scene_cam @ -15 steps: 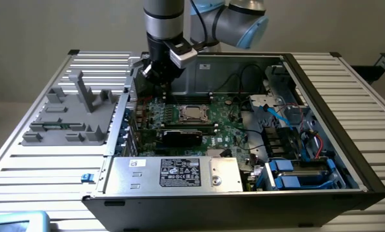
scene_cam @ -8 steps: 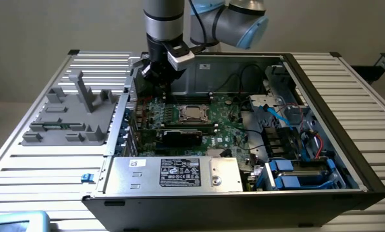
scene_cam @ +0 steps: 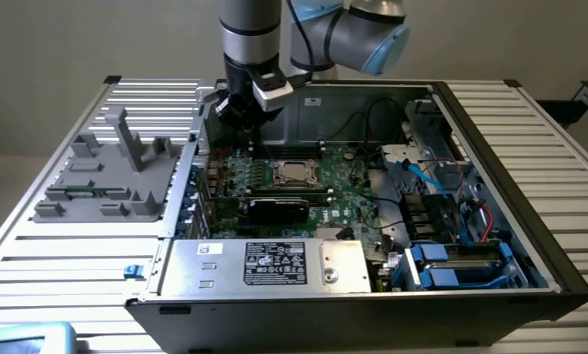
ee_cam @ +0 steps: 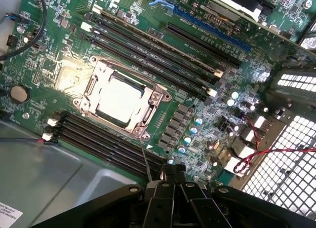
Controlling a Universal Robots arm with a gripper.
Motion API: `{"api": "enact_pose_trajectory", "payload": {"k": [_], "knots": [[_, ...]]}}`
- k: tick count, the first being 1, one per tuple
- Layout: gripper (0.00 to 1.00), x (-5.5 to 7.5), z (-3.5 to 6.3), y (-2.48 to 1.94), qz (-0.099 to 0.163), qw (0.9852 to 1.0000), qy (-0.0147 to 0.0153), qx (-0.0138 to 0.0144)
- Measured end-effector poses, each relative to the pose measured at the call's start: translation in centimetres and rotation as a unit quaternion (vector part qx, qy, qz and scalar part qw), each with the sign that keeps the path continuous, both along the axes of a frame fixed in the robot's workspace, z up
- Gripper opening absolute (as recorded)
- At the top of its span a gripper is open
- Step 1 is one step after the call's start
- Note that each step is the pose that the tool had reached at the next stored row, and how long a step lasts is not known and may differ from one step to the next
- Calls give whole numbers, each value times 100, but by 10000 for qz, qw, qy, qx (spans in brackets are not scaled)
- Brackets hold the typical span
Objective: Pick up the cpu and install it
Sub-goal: 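Install the first cpu locking lever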
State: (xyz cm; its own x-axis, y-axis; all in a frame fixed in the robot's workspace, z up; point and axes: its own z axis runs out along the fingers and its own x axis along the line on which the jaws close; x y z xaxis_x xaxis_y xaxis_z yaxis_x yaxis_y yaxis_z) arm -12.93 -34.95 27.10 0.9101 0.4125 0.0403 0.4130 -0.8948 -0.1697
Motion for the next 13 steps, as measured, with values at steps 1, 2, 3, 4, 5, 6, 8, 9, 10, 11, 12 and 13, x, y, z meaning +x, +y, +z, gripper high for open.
{"api": "enact_pose_trajectory", "payload": {"k": [1,2,3,4,5,6,8,9,10,11,12,13], "knots": [[11,0,-4,0,-65,10000,0,14],[11,0,-10,0,-132,9999,0,25],[11,1,-14,0,-198,9998,-1,32],[11,1,-17,0,-262,9997,1,33],[11,0,-20,0,-321,9995,7,32],[11,0,-22,0,-370,9993,21,31],[11,0,-24,0,-452,9989,71,30],[11,-2,-23,0,-486,9988,93,32],[11,-3,-24,0,-520,9986,110,37],[11,-3,-26,0,-553,9984,122,46],[11,-4,-29,0,-584,9982,131,54],[11,-5,-31,0,-614,9980,138,58]]}}
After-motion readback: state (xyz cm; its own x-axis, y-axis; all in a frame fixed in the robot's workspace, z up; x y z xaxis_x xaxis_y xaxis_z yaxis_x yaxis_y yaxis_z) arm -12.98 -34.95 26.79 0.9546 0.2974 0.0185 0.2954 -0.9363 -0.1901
